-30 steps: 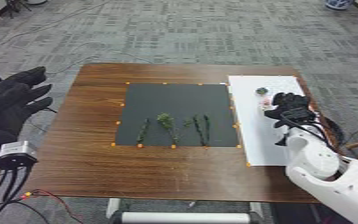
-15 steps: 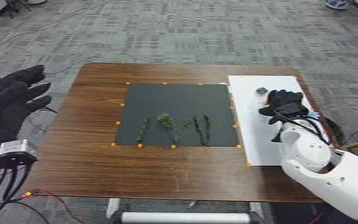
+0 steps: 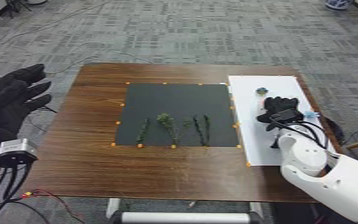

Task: Arrange flowers

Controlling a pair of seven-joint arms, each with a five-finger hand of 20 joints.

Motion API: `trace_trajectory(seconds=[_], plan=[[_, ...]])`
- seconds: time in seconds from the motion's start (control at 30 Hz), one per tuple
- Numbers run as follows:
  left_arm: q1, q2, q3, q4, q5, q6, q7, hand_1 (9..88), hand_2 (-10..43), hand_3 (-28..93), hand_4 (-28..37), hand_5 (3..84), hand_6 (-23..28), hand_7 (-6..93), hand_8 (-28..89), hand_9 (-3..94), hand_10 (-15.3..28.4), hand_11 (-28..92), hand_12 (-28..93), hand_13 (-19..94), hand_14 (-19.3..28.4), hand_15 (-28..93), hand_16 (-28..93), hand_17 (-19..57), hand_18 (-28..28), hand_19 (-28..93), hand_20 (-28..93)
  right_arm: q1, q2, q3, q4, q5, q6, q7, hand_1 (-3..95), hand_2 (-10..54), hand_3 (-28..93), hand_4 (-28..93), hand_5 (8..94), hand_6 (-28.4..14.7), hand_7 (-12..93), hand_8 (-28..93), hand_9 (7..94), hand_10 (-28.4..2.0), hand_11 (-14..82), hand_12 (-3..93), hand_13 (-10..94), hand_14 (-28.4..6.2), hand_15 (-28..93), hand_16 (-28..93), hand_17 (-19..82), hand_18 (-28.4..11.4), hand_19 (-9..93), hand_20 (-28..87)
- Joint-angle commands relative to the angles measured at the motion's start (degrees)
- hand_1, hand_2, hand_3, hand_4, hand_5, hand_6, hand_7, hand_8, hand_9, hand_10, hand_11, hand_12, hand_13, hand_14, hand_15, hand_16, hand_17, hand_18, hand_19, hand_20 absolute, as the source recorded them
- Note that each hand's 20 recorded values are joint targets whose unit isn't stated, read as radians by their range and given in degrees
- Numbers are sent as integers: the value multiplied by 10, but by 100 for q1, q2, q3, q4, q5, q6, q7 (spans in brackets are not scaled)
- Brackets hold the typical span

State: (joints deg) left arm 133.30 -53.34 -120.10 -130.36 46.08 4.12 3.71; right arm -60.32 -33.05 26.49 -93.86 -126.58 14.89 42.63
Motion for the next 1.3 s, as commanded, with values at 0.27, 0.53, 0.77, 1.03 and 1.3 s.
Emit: trace_trajectory(seconds=[0.27, 0.53, 0.77, 1.03, 1.3], plan=[[-34, 3, 35, 32, 2, -73, -13, 257, -72, 703, -253, 248, 26, 259, -118, 179, 97, 212, 194, 95, 128, 406, -30, -107, 206, 405, 82, 492, -197, -363, 215, -95, -28, 451, 241, -95, 870, -283, 486, -34, 315, -151, 510, -119, 302, 246, 473, -113, 742, 268, 222, -215, 797, 581], [-68, 16, 81, 43, 3, -45, -13, 258, -72, 703, -253, 247, 26, 260, -119, 179, 97, 214, 194, 95, 128, 406, -30, -107, 206, 405, 82, 747, -390, -601, 359, -109, 106, 536, 242, -95, 873, -283, 484, -38, 325, -148, 501, -125, 341, 271, 473, -116, 745, 270, 227, -212, 805, 576], [-92, 9, 99, 35, 5, -43, -31, 257, -72, 704, -253, 247, 27, 260, -119, 179, 97, 214, 194, 95, 128, 406, -30, -107, 206, 406, 82, 800, -551, -688, 514, -94, 124, 446, 243, -95, 874, -283, 489, -38, 322, -150, 501, -125, 343, 264, 475, -115, 744, 268, 227, -214, 807, 574], [-44, -26, 43, -4, 4, 3, -9, 257, -71, 702, -253, 247, 26, 260, -118, 179, 97, 218, 194, 95, 128, 405, -30, -107, 206, 406, 82, 792, -675, -914, 817, -335, 323, 325, 408, -95, 821, -282, 607, 23, 444, -48, 717, -61, 221, 419, 606, -62, 675, 354, 261, -202, 808, 567], [-48, -13, 7, -7, 0, 44, -14, 256, -72, 702, -252, 248, 28, 260, -117, 179, 99, 216, 192, 94, 129, 407, -31, -107, 206, 406, 82, 717, -647, -844, 969, -505, 470, 132, 502, -95, 824, -283, 699, 45, 476, -4, 837, -28, 180, 515, 699, -19, 620, 451, 308, -201, 821, 564]])
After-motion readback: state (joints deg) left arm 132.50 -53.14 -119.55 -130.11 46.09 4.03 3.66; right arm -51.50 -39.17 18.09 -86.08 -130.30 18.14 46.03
